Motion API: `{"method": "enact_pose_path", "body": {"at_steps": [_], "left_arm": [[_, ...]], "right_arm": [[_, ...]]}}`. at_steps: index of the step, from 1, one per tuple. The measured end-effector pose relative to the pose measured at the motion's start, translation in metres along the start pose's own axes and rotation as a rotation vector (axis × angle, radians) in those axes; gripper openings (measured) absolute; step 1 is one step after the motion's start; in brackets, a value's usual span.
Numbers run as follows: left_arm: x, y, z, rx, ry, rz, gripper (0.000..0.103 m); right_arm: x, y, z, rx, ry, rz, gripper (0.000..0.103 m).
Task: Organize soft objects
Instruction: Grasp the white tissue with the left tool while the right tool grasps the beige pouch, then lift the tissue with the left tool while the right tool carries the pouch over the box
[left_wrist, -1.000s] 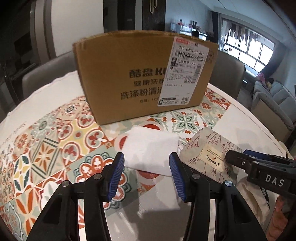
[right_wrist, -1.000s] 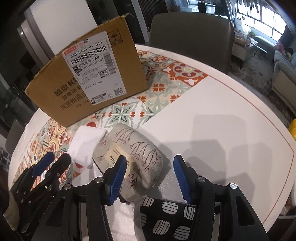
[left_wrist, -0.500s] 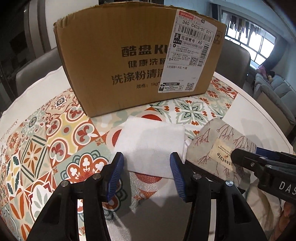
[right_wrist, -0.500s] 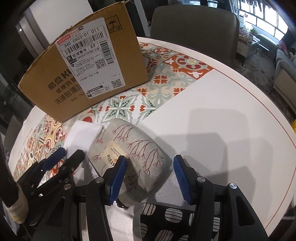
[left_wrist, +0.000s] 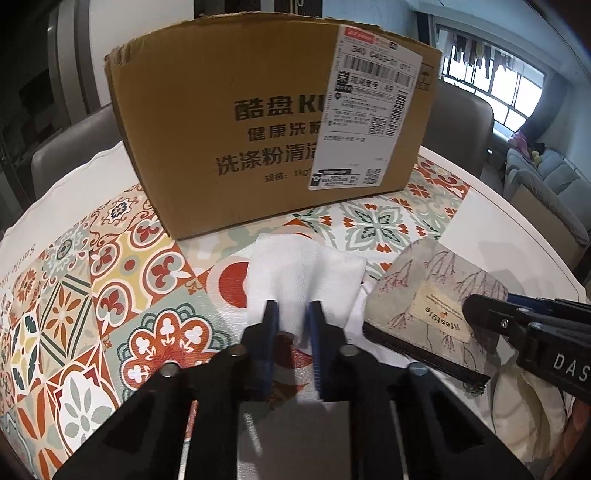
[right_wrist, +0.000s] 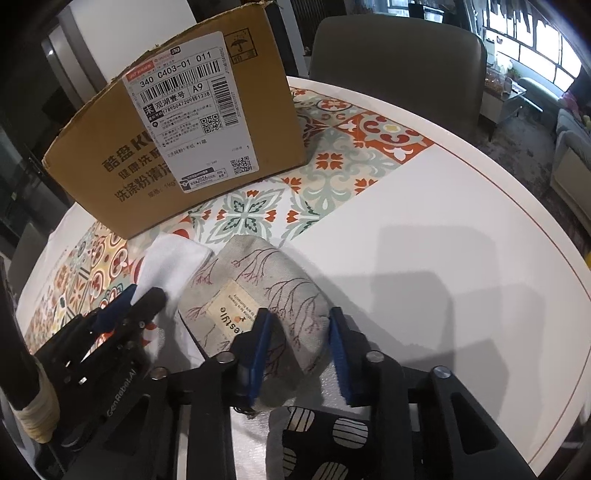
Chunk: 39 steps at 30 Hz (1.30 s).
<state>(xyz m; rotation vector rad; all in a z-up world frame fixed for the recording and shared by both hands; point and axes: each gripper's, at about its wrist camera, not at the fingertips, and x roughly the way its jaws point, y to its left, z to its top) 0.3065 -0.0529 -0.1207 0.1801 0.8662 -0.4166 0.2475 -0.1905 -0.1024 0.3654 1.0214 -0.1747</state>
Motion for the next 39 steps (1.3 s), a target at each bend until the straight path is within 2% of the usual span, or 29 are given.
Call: {"method": "enact_pose_path", "body": {"at_steps": [5,8,24,39], "left_arm": [[-0.005,-0.002,0.001,-0.011,0.001,0.002,0.008],[-0.013,-0.002,0.001,-0.024,-0.011,0.009,0.008],[-0.067,-0.006,0.0,-0.099,-0.087,0.033,0.008],[-0.113,-0.01,0.002,-0.139,-0.161,0.04,0.008]], "right_arm": [[-0.004,-0.005,0.001,0.005,-0.004,0.014,0.017],[-0.009,-0.004,0.002,-0.001,-0.019,0.026,0.015],[-0.045,-0.005,0.002,-0.02,-0.096,0.073,0.012],[-0.089,0.002,0.005,-0.061,-0.206,0.107,0.012]]}}
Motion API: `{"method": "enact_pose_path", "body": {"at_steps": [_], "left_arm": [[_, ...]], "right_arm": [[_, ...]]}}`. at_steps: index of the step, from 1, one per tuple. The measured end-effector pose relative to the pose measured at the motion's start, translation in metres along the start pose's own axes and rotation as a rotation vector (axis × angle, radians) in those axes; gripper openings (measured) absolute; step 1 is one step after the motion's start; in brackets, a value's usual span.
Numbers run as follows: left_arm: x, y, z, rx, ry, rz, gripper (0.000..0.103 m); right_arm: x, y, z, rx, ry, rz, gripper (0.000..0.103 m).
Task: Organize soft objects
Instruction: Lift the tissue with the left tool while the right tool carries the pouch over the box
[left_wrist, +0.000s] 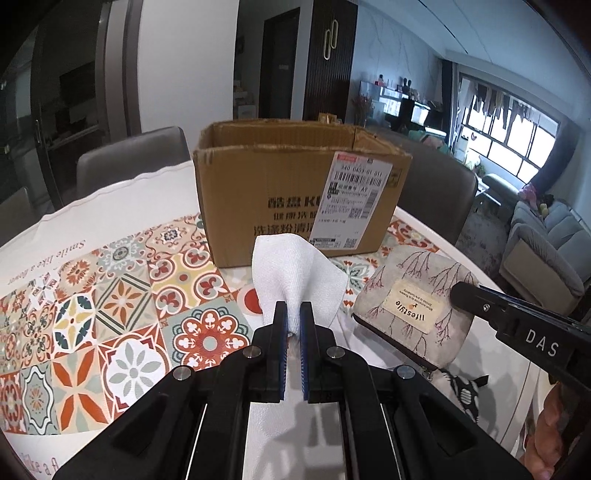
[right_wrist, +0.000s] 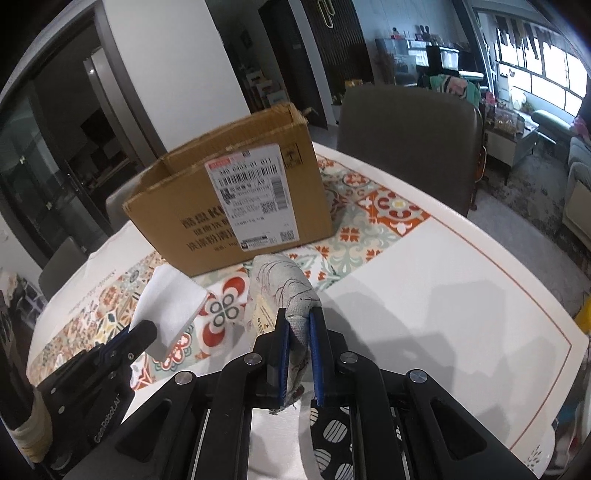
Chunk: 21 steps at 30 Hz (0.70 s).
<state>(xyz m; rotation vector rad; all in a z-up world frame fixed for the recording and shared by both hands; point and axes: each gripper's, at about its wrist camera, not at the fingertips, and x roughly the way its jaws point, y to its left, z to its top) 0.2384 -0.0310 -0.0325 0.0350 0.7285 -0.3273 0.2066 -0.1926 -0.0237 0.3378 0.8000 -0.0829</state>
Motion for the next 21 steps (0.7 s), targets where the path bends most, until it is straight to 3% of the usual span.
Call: {"method": "enact_pose_path", "body": {"at_steps": [21], "left_arm": [[-0.062,-0.009,0.044,0.015,-0.162,0.024,0.008]], "right_arm": [[-0.054,0.014,0.034,-0.047,-0.169,0.066,0.012]]}}
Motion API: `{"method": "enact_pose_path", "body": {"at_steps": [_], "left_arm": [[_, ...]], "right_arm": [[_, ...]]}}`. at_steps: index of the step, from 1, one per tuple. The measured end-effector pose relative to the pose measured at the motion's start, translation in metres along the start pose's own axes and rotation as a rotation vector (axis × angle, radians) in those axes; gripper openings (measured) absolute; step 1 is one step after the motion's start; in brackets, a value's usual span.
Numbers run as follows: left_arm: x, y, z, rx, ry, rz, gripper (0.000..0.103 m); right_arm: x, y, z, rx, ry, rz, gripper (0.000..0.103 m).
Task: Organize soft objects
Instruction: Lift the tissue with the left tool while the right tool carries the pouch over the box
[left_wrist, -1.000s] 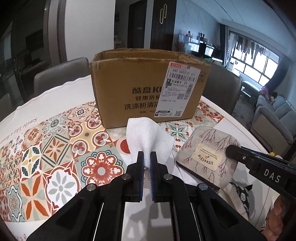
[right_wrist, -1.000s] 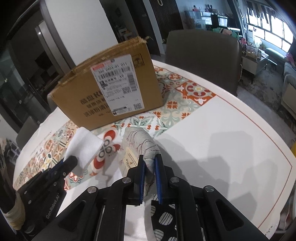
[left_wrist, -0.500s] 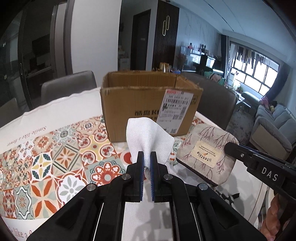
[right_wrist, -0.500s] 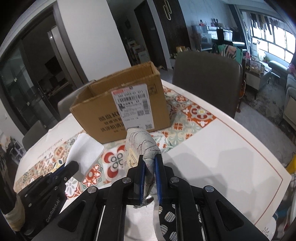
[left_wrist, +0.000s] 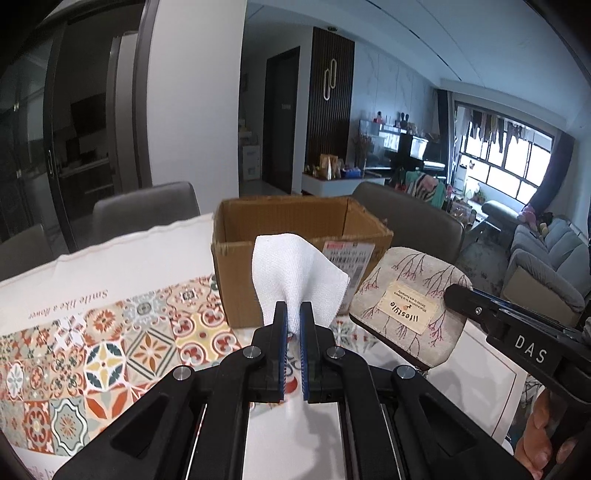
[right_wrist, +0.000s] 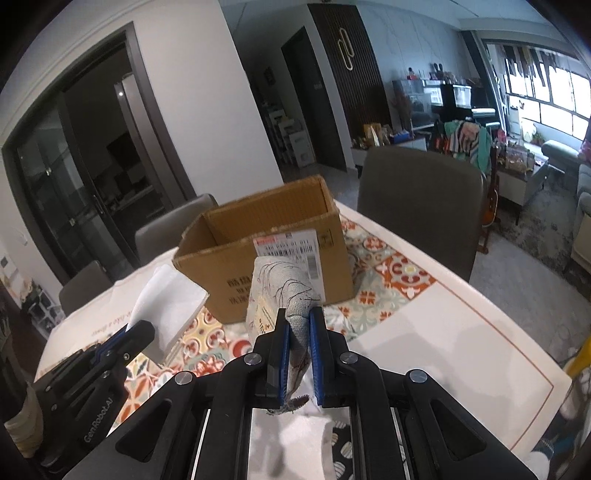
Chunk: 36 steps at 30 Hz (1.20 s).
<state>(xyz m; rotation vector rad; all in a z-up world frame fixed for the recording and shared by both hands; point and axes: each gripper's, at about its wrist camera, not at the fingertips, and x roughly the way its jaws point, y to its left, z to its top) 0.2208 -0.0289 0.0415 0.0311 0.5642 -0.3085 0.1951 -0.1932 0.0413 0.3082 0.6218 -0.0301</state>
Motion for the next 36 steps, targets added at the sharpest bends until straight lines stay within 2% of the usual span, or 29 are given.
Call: {"method": "enact_pose_path", "body": {"at_steps": [16,36], "left_arm": [[-0.01,-0.002,0.041,0.015,-0.116,0.014,0.008],[0.02,0.002,0.066,0.026,-0.167,0.023,0.008]], "right_arm": [[-0.019,0.011,0.044,-0.043,-0.154,0.018,0.012],[0.002,0.017,0.089,-0.075,-0.241,0.041,0.012]]}}
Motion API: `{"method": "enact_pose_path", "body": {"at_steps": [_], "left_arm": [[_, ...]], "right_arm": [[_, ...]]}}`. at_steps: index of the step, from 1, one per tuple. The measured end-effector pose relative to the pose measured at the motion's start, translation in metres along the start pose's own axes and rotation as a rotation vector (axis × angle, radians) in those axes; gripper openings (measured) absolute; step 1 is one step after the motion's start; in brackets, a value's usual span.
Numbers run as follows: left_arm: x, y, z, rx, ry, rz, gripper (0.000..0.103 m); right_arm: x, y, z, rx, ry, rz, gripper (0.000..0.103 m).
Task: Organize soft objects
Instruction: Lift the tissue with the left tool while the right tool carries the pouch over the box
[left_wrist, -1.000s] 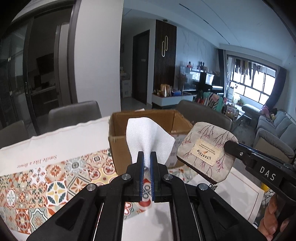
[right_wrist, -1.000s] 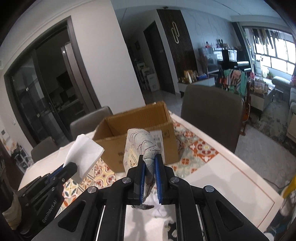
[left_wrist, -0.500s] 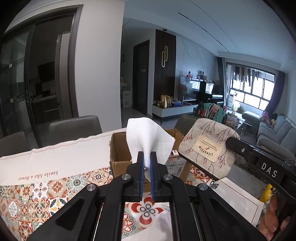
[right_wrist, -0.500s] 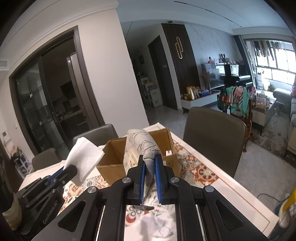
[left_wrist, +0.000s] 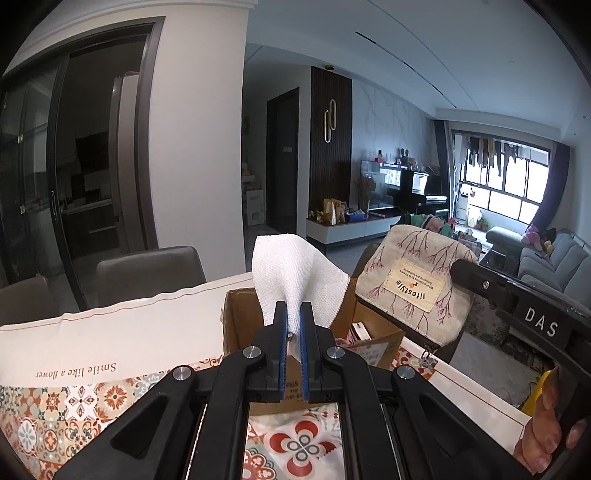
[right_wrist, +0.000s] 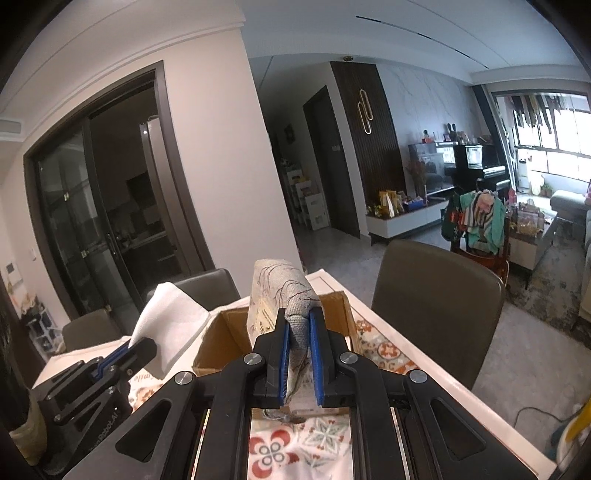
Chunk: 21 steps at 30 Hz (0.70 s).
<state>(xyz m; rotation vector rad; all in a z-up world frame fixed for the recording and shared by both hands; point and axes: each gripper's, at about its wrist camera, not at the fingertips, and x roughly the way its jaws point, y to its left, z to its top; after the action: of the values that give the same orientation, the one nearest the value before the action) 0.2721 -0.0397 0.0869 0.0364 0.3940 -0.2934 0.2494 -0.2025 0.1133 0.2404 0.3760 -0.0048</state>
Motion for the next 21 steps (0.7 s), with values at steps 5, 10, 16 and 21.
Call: {"method": "enact_pose_path", "body": {"at_steps": [5,10,16,21], "left_arm": [[0.011,0.003,0.001,-0.003,-0.001,0.0,0.008],[0.027,0.008,0.005,-0.013,0.003,-0.003,0.008],[0.054,0.015,0.009,-0.023,0.024,-0.008,0.008],[0.075,0.019,0.004,-0.034,0.05,-0.013,0.008]], "right_arm": [[0.016,0.001,0.008,-0.001,-0.002,0.016,0.012],[0.033,0.0,0.014,-0.009,-0.005,0.019,0.012],[0.057,0.004,0.016,-0.006,0.006,0.032,0.012],[0.076,0.002,0.015,-0.007,0.018,0.031,0.012]]}}
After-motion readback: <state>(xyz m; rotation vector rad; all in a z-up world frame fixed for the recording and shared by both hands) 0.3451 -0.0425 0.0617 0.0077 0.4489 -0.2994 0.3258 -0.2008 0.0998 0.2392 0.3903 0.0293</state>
